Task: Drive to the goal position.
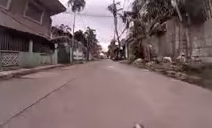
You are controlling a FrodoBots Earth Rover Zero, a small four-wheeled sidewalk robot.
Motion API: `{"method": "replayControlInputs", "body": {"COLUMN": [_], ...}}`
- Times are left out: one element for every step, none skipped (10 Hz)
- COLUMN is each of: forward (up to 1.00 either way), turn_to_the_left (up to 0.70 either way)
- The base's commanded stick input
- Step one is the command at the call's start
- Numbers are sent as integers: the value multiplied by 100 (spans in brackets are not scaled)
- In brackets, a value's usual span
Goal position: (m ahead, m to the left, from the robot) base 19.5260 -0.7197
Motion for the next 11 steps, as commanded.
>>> {"method": "replayControlInputs", "body": {"forward": [100,100,100,100,100,100,100,100,100,100,100], "turn_to_the_left": [4,4,4,4,4,4,4,4,4,4,4]}}
